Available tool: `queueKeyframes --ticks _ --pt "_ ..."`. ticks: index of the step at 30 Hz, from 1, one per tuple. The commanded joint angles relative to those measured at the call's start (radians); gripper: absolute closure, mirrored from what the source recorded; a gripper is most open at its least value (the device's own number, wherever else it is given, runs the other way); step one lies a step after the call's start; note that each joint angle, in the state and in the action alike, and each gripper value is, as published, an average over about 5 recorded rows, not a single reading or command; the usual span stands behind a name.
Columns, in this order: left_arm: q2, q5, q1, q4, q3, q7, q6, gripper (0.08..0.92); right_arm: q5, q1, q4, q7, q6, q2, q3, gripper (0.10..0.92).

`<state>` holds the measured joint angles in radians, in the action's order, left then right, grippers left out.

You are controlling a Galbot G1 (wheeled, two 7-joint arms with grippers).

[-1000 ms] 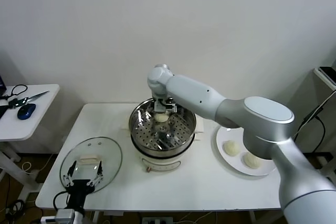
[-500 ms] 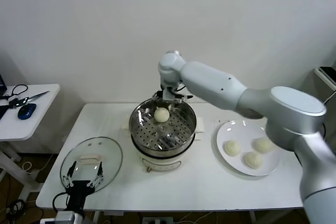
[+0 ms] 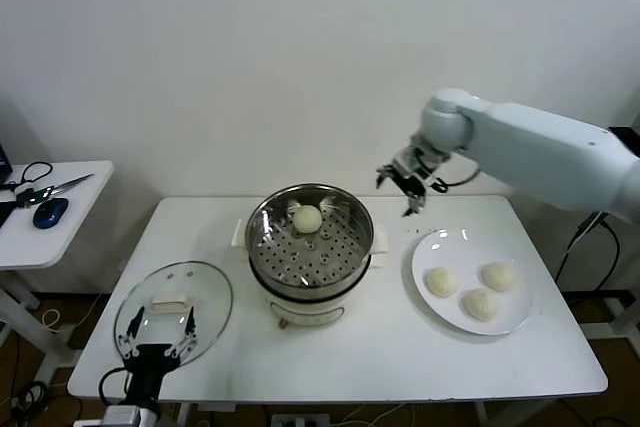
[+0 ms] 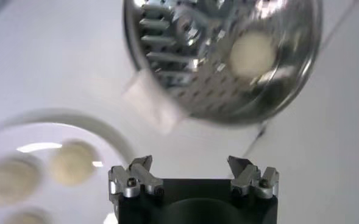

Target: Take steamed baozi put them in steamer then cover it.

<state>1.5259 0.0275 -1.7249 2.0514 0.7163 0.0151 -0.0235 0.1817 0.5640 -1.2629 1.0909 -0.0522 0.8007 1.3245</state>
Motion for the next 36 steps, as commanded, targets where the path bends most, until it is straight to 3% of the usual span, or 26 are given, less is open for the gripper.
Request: queueKeyframes --ticks 1,13,26,36 --pt "0.002 0.0 -0.005 0.005 -0.001 0.001 0.001 0.177 0.065 -0.178 -0.004 0.018 -0.16 -0.213 -0.025 0.203" --pt "-0.013 -0.003 -0.023 -0.001 0.027 -0.001 -0.002 0.177 -0.077 -0.503 0.181 0.001 -0.14 -0.113 -0.312 0.203" --pt "-0.009 0.008 -0.027 -0.007 0.027 -0.001 -0.001 0.177 -0.1 -0.52 0.333 -0.003 -0.111 0.066 -0.373 0.203" --pt "-0.007 0.008 -0.039 -0.013 0.028 -0.003 -0.007 0.177 -0.113 -0.515 0.364 0.008 -0.094 0.093 -0.359 0.203"
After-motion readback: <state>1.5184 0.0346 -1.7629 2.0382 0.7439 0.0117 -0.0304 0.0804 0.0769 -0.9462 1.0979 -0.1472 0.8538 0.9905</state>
